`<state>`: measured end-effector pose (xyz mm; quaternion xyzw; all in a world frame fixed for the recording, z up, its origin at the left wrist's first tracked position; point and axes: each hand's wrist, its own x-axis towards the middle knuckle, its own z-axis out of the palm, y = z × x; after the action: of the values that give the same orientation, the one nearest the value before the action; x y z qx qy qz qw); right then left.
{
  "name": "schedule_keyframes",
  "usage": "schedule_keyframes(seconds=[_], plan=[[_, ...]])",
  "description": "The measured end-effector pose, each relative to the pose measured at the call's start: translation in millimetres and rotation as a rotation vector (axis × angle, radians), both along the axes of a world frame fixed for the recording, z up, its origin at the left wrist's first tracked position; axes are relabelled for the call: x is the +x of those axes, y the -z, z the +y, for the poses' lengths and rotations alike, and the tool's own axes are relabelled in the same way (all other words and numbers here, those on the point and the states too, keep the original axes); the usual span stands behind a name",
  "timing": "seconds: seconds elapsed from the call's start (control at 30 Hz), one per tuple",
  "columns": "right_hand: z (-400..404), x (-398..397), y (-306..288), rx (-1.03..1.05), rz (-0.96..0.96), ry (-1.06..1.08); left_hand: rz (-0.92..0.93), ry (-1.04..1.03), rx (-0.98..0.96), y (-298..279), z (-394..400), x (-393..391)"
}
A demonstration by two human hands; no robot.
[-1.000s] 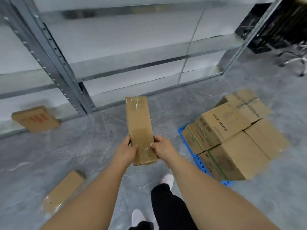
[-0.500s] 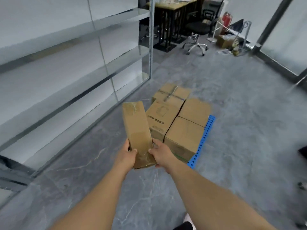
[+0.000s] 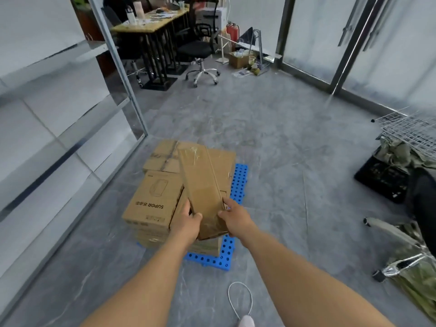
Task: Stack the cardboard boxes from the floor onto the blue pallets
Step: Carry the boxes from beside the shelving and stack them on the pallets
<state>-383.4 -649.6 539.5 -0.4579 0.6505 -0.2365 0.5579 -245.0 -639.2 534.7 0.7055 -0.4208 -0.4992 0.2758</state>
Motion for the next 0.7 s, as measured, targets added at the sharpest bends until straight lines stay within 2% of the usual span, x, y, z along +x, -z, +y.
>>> schedule_keyframes(seconds=[0.33, 0.5, 0.7], plan=[[-50.8, -107.8, 6.3, 0.033, -0.071, 0.19, 0.027, 0.145, 0.027, 2.8, -70.6, -110.7], [-83.9, -147.0, 11.5, 0.015, -0.028, 0.231, 0.014, 0.218, 0.012, 12.9, -111.3, -150.2], [-165.7, -189.9, 29.0, 0.05, 0.012, 0.253, 0.035, 0.251, 0.021, 35.4, -193.0, -193.2]])
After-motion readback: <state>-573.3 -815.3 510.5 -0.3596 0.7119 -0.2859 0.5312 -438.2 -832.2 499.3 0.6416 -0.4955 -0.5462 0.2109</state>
